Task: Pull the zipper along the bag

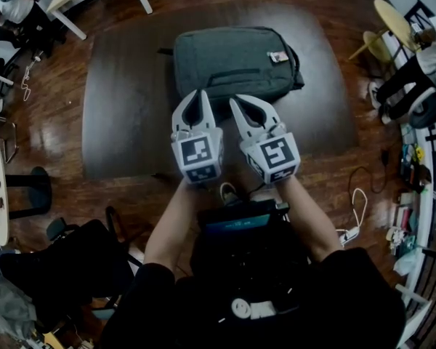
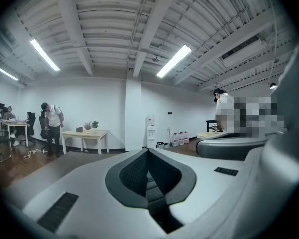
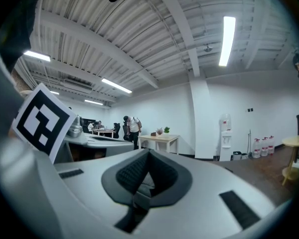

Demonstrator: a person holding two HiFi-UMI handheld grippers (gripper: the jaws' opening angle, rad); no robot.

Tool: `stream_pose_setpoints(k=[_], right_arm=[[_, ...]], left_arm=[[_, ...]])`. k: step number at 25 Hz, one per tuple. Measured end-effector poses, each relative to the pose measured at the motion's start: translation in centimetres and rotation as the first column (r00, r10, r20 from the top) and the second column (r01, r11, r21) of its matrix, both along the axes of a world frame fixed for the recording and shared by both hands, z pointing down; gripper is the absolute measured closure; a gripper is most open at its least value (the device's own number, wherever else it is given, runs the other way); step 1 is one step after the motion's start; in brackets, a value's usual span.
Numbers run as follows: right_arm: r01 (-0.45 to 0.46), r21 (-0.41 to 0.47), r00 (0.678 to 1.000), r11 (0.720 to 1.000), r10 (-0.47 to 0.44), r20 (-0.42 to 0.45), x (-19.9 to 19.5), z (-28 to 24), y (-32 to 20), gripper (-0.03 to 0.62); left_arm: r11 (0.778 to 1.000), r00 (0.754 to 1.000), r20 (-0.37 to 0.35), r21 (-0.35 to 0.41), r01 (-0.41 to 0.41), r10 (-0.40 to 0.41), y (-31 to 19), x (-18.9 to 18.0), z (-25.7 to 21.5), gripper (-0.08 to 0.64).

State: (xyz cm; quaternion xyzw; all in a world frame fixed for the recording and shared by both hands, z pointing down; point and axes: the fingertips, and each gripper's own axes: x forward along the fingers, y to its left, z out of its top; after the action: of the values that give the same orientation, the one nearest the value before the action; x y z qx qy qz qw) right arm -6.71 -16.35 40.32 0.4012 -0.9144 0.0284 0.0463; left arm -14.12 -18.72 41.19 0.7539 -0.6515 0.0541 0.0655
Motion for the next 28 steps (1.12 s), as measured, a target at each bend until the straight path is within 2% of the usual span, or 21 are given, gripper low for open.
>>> stream_pose_setpoints(k=[5, 12, 18, 23, 26, 28], right_arm=[[0.002, -0.010, 1.000, 1.000, -0.002, -0.015, 0.0, 0.4, -0.9, 0.583], [0.030, -0.036, 1.000, 0.999, -0.030, -0.002, 0.8, 1.7, -3.9, 0.583], [0.102, -0.046, 0.995, 0.994, -0.103, -0.009, 0.3, 2.7, -7.0, 0.583], [0.162, -0.050, 0.987, 0.986, -0.163, -0.017, 1.2, 3.4, -9.9, 0.583], [0.217, -0.040, 0.974, 0.975, -0.218, -0.055, 1.0, 3.9, -10.9, 0.583], [0.269, -0.037, 0.955, 0.962, -0.271, -0.117, 0.6, 4.7, -11.0, 0.572]], left_arm=[[1.000, 1.000, -0.005, -0.010, -0.007, 0.007, -1.0, 0.3, 0.1, 0.558], [1.000, 1.000, 0.031, -0.025, 0.004, -0.004, -3.6, 1.5, 1.0, 0.558], [0.995, 0.996, 0.061, -0.062, 0.072, -0.069, -6.4, 0.2, 2.2, 0.558], [0.990, 0.991, 0.069, -0.078, 0.118, -0.112, -9.2, 0.7, 2.5, 0.558], [0.983, 0.987, 0.064, -0.102, 0.152, -0.146, -10.1, 0.1, 3.4, 0.558], [0.978, 0.984, 0.064, -0.118, 0.174, -0.168, -10.4, -0.5, 4.2, 0.558]])
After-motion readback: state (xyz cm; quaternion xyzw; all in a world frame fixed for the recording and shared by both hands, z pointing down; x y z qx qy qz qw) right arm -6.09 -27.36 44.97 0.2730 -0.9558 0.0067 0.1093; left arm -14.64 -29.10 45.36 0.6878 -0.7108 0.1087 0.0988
